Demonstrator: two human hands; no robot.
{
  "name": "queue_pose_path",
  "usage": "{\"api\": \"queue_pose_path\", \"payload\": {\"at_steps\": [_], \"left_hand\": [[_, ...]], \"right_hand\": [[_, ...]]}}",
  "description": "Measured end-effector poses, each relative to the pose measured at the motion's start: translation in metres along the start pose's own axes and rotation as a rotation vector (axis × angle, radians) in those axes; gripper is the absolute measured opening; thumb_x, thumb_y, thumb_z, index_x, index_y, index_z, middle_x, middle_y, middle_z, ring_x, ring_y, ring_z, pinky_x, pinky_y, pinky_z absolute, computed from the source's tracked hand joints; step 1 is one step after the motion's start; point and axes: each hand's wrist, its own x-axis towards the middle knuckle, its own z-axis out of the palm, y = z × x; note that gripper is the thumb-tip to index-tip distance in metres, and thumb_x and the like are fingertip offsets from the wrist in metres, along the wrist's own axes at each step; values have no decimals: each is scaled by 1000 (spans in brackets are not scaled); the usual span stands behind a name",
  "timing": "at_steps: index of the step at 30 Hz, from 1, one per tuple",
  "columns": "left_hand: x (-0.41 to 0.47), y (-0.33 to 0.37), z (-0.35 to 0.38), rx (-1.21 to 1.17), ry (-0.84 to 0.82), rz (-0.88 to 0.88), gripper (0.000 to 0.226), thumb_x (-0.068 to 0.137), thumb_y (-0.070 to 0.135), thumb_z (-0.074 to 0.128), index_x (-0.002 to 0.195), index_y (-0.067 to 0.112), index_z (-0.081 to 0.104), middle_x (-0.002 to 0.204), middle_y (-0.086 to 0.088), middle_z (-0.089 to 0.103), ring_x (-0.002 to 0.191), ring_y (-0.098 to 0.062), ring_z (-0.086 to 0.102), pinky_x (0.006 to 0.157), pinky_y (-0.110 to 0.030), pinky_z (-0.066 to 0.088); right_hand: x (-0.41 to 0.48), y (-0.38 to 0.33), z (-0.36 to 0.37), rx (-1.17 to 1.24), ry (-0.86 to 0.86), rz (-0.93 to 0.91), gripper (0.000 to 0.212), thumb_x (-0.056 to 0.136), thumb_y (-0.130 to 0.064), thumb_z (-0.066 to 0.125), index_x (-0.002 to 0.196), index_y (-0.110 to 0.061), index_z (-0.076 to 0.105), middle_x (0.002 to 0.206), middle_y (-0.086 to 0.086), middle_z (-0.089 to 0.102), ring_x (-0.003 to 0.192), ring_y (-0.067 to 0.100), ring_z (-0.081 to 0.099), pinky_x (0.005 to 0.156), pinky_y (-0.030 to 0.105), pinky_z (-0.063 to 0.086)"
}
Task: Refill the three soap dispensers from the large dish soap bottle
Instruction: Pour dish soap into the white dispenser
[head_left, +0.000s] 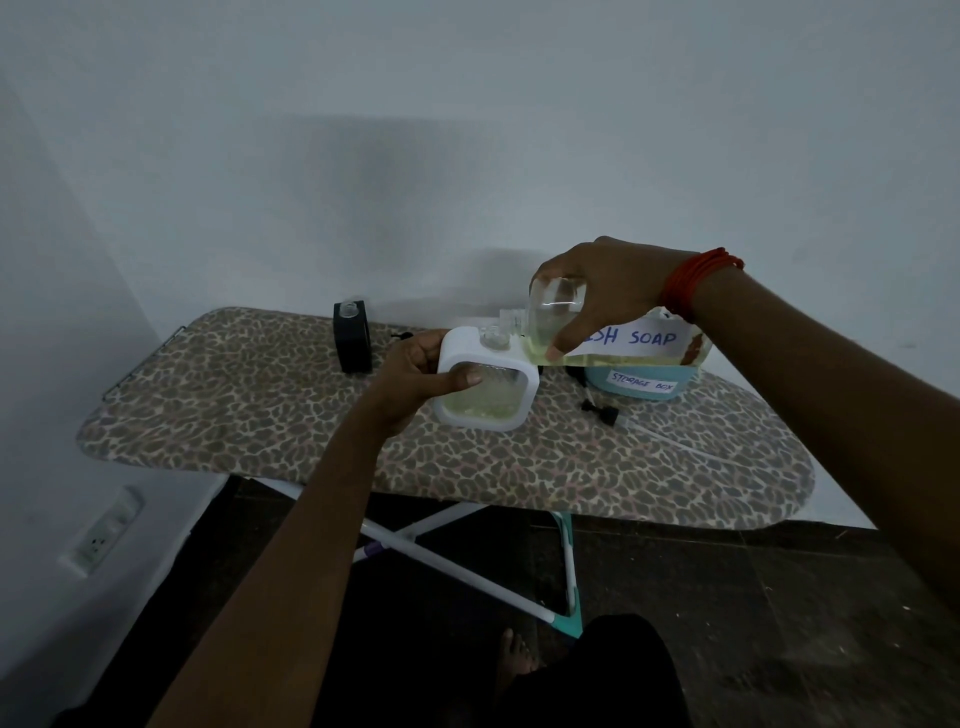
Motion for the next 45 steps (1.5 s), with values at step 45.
{"api": "queue_pose_path", "payload": {"at_steps": [45], "left_hand": [[1,-6,-1,4,16,-16,53,74,18,85,125,13,69,121,-18,71,110,-35,69,88,-45,58]], "right_hand": [[-2,0,0,3,-1,-2,65,64,-56,87,120,-33,64,113,-5,70,107,21,63,99,44,50]]}}
